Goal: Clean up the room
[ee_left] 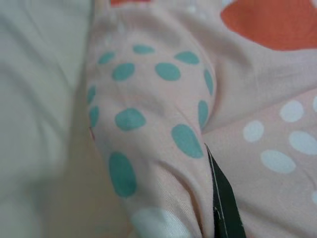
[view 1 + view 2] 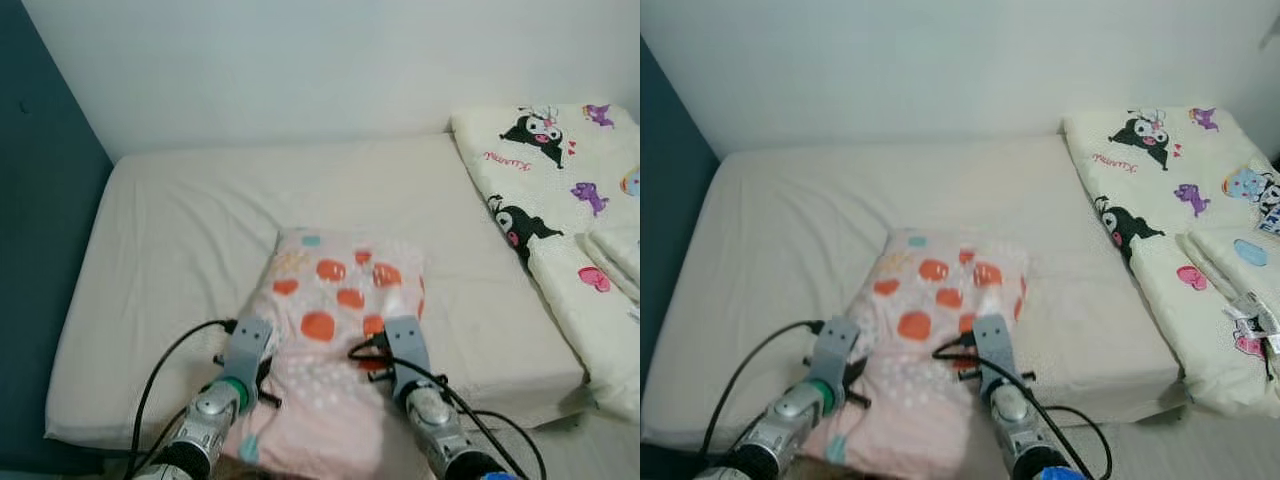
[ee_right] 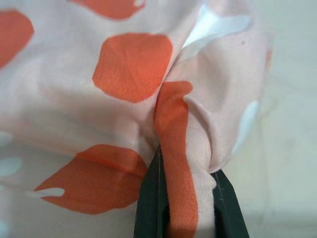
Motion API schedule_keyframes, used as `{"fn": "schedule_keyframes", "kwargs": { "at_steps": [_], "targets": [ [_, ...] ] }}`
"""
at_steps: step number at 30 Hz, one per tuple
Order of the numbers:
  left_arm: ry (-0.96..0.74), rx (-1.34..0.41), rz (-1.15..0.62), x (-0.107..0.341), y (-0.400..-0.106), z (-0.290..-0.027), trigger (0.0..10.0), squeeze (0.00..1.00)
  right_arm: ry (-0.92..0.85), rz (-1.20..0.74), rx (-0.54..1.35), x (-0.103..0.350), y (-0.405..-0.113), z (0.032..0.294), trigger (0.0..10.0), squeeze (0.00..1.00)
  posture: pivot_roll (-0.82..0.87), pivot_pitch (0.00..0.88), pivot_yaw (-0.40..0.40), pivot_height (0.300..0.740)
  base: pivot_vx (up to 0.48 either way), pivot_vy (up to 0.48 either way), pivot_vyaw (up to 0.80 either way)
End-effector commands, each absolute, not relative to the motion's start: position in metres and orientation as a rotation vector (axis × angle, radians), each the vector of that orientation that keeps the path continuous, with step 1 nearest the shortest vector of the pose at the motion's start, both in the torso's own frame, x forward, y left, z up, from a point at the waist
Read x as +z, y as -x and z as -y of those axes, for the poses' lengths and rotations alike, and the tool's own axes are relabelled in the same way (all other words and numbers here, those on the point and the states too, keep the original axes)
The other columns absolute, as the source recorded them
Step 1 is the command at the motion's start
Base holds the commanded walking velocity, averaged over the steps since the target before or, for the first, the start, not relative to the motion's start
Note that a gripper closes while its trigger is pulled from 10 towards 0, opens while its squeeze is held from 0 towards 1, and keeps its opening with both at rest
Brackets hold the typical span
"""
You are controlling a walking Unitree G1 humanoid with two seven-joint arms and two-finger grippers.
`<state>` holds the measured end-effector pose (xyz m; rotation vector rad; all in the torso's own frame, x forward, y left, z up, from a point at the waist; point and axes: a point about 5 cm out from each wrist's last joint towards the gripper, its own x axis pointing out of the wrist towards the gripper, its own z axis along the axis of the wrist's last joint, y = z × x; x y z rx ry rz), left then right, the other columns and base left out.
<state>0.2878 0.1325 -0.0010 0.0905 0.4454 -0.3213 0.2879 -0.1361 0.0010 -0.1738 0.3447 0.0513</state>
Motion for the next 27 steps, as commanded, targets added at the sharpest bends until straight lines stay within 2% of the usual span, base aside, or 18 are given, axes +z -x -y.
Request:
{"fn": "schedule_keyframes", "kwargs": {
  "at_steps": [1,5,8,19,27],
  "targets": [
    [-0.071,-0.25,-0.393,0.004,-0.29,-0.145,10.0,0.0,0.156,-0.29,-0.02,0.01,-0.293,0.15,10.0,0.0,0.03,0.081,0.002,0.74,0.0,0.0,0.0],
    [-0.067,-0.251,-0.346,0.01,-0.291,-0.141,10.0,0.0,0.166,-0.283,-0.018,0.01,-0.293,0.151,10.0,0.0,0.03,0.081,0.004,0.74,0.0,0.0,0.0],
    [-0.153,-0.279,-0.314,0.012,-0.29,-0.137,10.0,0.0,0.191,-0.271,-0.008,0.01,-0.291,0.151,10.0,0.0,0.02,0.078,0.016,0.74,0.0,0.0,0.0],
    [-0.142,-0.28,-0.3,0.015,-0.291,-0.137,10.0,0.0,0.191,-0.291,-0.011,0.004,-0.285,0.151,10.0,0.0,0.02,0.079,0.02,0.74,0.0,0.0,0.0],
    [-0.126,-0.269,-0.297,0.016,-0.291,-0.136,10.0,0.0,0.188,-0.293,-0.007,0.004,-0.285,0.149,10.0,0.0,0.02,0.08,0.017,0.74,0.0,0.381,0.0]
  ]
}}
